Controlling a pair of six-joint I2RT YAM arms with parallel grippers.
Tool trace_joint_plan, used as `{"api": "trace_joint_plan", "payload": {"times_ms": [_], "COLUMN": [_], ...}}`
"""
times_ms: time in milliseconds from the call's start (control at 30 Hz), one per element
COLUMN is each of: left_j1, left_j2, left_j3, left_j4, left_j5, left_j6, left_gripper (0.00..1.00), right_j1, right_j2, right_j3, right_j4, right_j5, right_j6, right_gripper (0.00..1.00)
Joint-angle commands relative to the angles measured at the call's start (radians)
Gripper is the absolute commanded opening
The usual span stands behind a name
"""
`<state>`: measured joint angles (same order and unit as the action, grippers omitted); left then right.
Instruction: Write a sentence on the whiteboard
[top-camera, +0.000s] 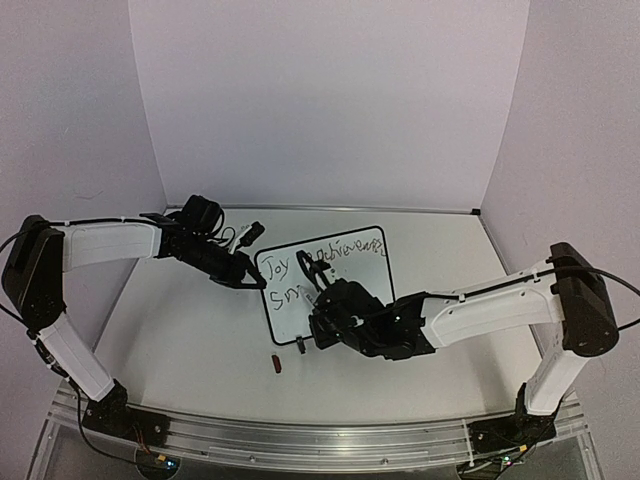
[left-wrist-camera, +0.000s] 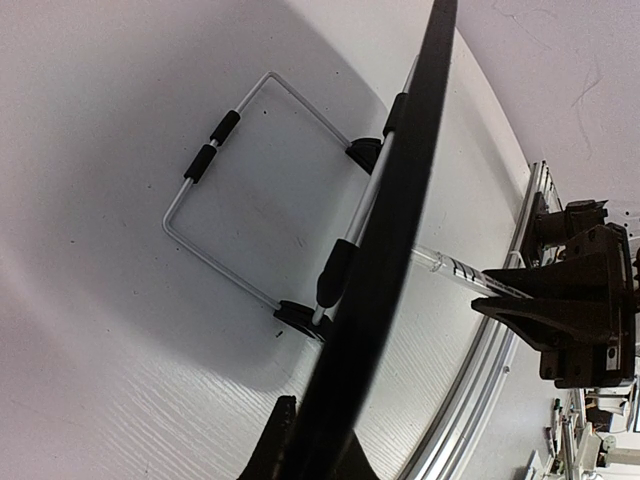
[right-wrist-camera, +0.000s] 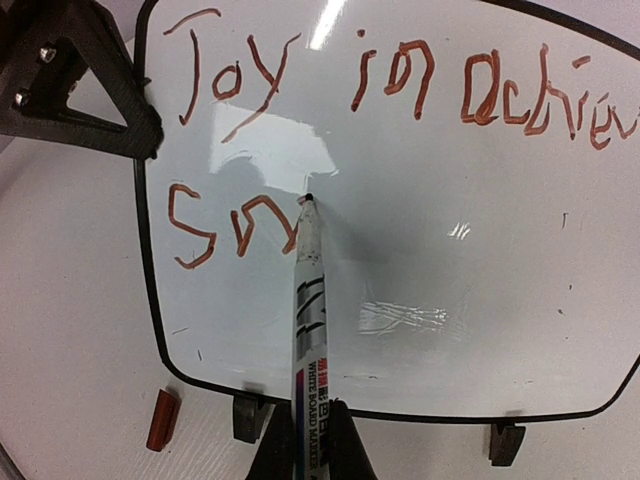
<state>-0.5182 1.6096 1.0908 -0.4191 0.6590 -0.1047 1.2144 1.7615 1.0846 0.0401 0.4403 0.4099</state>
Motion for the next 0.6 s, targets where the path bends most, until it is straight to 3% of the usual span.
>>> {"api": "trace_joint_plan", "payload": {"times_ms": [0,567], "left_j1": [0.003,0.004], "left_j2": [0.000,0.002], "left_j3": [0.028,0.029], "left_j4": [-0.011,-0.014], "left_j5": [-0.074,-0.075], "left_j6": [0.008,0.008], "left_gripper": [0.00,0.00], "right_j1": [-0.010,-0.003], "right_j2": [-0.016,-0.052], "right_j3": [0.000,-0.062], "right_j4": [-0.021,-0.029], "right_j5": [0.070,0.007], "right_j6": [0.033,0.050], "right_gripper": [0.00,0.00]}}
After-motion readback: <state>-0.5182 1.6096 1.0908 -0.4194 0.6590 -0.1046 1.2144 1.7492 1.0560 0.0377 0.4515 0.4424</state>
